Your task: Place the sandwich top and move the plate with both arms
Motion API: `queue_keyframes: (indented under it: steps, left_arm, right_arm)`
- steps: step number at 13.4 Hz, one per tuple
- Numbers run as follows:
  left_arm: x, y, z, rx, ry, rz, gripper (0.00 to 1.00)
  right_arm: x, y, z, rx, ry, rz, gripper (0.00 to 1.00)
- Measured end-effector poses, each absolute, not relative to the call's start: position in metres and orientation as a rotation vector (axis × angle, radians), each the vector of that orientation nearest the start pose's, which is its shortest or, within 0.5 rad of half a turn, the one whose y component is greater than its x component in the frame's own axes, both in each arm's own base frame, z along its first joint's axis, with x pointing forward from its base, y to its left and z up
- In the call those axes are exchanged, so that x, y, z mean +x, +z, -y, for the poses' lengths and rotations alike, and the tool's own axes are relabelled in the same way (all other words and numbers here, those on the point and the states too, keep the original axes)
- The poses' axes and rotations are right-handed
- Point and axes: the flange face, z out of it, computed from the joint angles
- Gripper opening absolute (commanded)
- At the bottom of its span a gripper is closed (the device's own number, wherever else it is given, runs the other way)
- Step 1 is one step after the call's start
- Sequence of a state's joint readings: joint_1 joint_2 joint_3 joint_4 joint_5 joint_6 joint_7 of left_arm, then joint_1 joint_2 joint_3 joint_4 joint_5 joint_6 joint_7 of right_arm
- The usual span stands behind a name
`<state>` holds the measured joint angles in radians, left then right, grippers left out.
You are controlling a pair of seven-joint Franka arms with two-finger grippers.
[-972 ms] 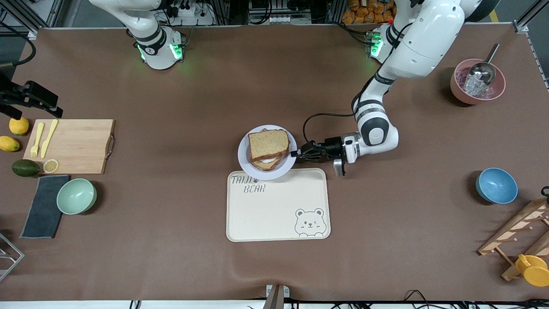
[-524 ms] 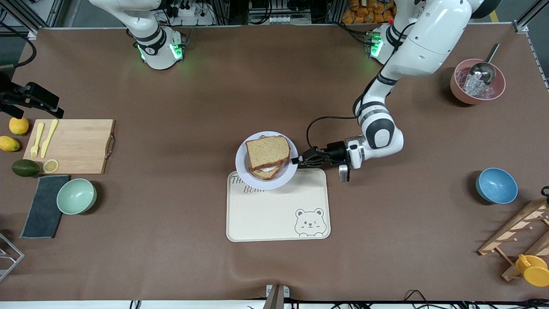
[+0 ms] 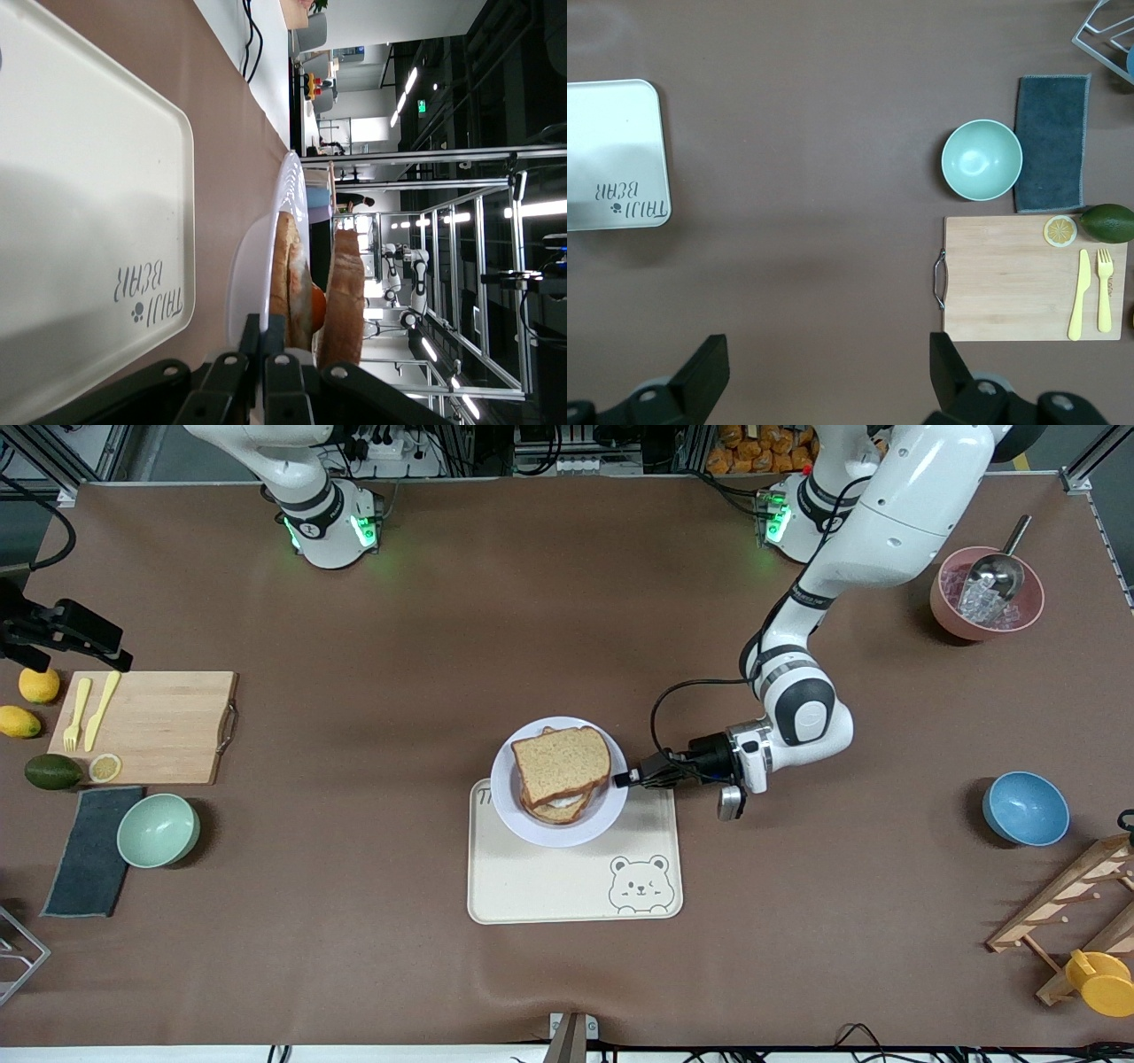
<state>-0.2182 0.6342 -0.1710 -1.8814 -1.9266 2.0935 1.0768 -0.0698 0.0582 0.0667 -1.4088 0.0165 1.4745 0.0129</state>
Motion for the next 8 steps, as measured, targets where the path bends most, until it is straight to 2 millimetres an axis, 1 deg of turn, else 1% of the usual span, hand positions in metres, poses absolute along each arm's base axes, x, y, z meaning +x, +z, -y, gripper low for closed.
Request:
queue_keyframes:
  steps: [2,4,8]
  left_arm:
    - [0.586,0.192,0.269,1.703,0.209,-0.172,0.00]
    - [0.594,0.188,0.262,1.699,0.211,-0.195,0.00]
    - [0.608,0.171,0.252,1.694,0.221,-0.225,0.00]
  right_arm:
    - [0.563,0.658,0.001,-3.121,-0.009,-0.023,1.00]
    - [0.563,0.658,0.001,-3.121,-0.006,-0.023,1.00]
    - [0.563,0.656,0.001,-3.121,0.000,-0.024,1.00]
